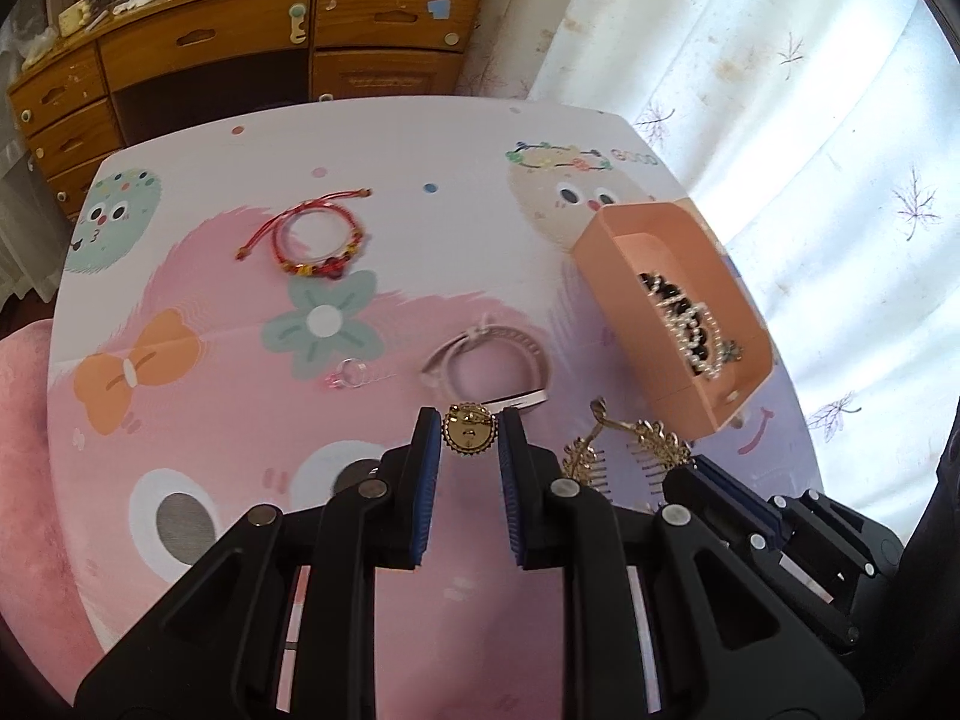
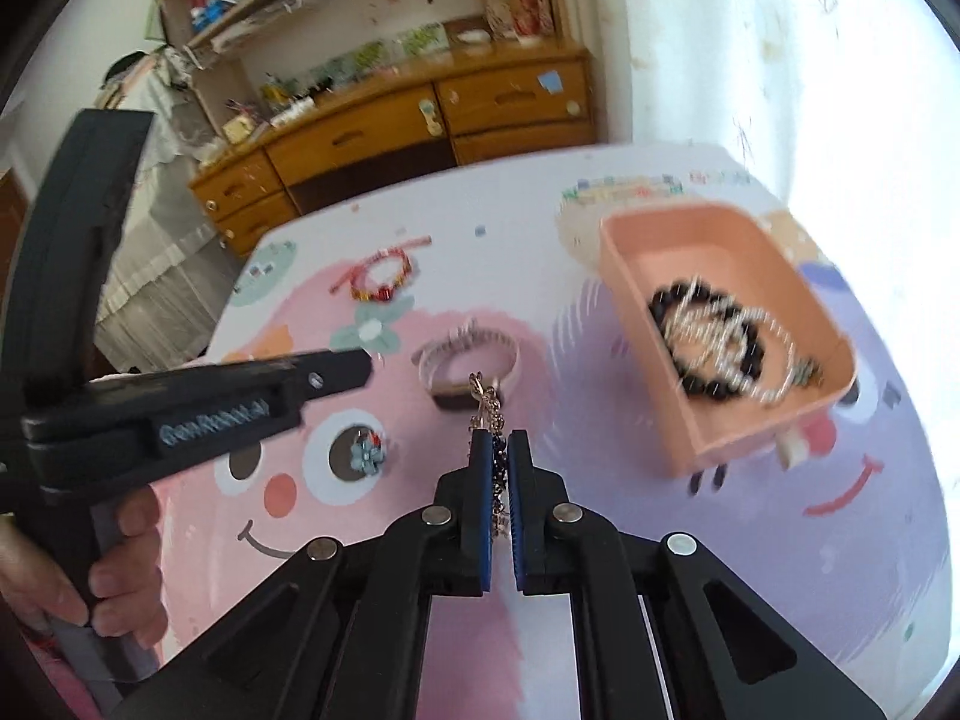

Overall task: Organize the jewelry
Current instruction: 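Carry pendant toward box with left tool while right tool lifts gold leaf earring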

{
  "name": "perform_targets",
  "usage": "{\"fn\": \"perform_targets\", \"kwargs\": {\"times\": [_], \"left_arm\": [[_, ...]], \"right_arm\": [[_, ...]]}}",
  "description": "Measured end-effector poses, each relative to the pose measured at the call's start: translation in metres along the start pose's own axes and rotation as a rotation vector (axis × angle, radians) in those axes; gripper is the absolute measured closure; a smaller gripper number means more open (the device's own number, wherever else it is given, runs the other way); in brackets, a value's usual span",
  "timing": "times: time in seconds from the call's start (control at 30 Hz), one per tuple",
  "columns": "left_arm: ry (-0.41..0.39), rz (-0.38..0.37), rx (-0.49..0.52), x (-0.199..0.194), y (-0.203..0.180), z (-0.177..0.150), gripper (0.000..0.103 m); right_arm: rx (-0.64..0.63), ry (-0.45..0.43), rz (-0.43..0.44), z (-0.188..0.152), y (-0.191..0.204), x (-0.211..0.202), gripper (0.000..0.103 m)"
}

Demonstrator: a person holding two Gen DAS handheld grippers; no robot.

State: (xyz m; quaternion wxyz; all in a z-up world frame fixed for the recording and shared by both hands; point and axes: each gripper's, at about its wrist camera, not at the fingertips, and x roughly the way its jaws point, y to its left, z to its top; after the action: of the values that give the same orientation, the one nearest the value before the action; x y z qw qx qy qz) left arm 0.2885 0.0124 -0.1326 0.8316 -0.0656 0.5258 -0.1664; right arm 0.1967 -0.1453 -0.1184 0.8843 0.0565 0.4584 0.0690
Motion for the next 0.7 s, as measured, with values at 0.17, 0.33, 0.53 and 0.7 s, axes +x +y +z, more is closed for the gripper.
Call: {"fn": "perform_targets", "kwargs": {"times": [0.17,0.33,0.53,0.7], "left_arm": [[-0.029,-0.033,0.011,-0.002,-0.026,0.013,0.086],[-0.08,-0.067,0.021,-0.004,-0.055,0.031,0.086],[-0.107,-0.121,0.026,0.001,-0.09,0.045,0.086],[-0.101,-0.152,0.032,0.013,-0.119,0.049,0.086]], "right_arm": [[-0.038,-0.084,0.009,0.025,-0.019,-0.029,0.099],[-0.091,-0.169,-0.006,0.049,-0.041,-0.055,0.099],[-0.061,-0.191,0.008,0.072,-0.084,-0.069,0.099],[-0.045,-0.171,-0.009,0.082,-0.12,-0.069,0.099]]}}
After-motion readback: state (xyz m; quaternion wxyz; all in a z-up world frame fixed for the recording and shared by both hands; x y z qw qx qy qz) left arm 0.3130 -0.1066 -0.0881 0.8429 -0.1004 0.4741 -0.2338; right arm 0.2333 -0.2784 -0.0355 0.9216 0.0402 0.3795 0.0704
